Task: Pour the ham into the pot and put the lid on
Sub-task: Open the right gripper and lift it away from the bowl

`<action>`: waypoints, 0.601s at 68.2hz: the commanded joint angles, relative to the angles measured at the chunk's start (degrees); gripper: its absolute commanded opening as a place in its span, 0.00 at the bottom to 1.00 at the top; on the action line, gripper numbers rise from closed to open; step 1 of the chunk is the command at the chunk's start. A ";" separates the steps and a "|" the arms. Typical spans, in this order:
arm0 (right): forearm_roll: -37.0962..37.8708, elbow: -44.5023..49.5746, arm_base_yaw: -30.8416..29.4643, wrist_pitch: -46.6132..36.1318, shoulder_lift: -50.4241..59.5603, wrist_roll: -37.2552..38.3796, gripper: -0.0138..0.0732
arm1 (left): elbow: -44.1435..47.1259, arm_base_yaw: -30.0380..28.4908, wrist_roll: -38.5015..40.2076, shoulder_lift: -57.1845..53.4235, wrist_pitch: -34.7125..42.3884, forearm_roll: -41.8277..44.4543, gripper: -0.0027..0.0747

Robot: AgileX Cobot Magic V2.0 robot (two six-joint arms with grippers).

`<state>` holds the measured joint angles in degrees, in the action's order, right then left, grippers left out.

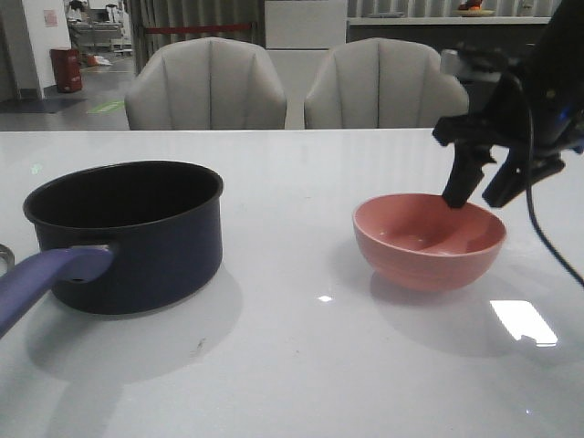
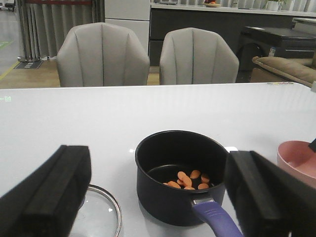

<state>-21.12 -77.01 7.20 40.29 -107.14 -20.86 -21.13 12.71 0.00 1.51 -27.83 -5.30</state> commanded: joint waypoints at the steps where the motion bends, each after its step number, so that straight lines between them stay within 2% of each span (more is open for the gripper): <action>1: 0.63 -2.28 -0.43 -0.68 8.74 -0.56 0.67 | -1.46 0.35 0.53 0.67 4.68 -0.44 0.79; 19: 0.63 0.09 0.89 -2.99 21.37 -0.56 0.66 | -1.46 0.35 0.53 0.67 6.35 -0.44 0.79; 41: 0.63 18.17 10.82 -24.68 39.83 -0.56 0.66 | -1.46 0.35 0.53 0.67 6.44 -0.44 0.79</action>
<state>-19.96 -61.87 16.05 25.13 -73.60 -20.86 -21.13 12.71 0.00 1.51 -26.19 -5.30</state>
